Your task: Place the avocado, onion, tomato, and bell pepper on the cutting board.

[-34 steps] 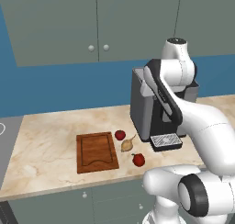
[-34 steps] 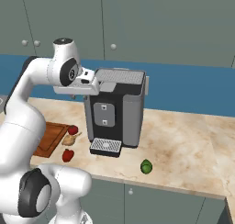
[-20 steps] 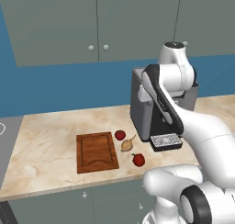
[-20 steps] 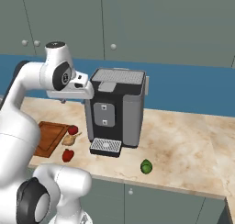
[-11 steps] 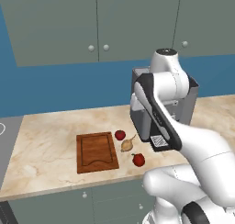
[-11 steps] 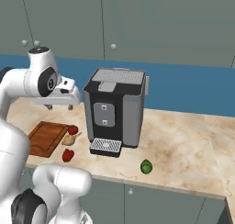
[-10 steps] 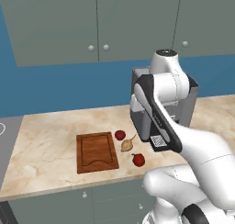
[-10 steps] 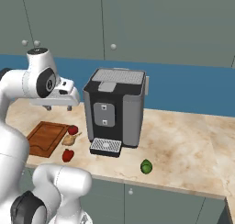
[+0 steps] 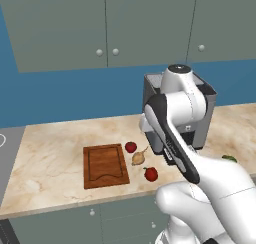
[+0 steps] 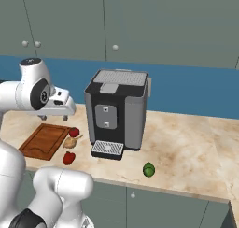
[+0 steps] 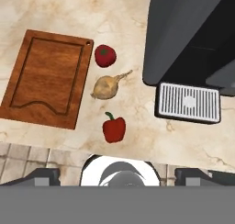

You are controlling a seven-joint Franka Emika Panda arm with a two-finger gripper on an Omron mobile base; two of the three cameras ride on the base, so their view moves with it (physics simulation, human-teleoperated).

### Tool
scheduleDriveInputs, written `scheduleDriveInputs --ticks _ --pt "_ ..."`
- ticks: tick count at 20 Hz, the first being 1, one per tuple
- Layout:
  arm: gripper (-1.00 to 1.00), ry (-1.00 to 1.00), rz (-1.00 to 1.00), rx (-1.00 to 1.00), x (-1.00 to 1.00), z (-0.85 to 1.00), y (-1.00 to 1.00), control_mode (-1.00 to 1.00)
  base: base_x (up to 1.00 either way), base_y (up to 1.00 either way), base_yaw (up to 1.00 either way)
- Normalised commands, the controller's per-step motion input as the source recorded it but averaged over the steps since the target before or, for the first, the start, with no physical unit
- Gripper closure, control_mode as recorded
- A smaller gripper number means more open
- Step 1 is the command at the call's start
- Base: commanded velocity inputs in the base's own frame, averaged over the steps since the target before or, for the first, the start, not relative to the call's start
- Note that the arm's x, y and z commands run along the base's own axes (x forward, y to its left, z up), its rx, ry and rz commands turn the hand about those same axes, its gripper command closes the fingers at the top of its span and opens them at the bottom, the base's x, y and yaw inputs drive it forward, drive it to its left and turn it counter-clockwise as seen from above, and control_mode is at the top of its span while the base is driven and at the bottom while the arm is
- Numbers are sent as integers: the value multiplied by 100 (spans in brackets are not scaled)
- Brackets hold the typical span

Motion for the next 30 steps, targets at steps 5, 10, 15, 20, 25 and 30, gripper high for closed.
scheduleDriveInputs --ticks 5,10,15,20,25,30 --pt "-100 5 1 0 0 -45 1 -100 0 0 0" --pt "-100 6 0 0 -12 -44 12 -100 0 0 0" --pt "-100 7 0 0 0 -43 2 -100 0 0 0" --pt "-100 1 0 -1 0 -31 0 -100 0 0 0" --pt "-100 0 0 -2 14 -25 0 -100 0 0 0" --pt "-100 0 0 0 21 -35 0 -100 0 0 0"
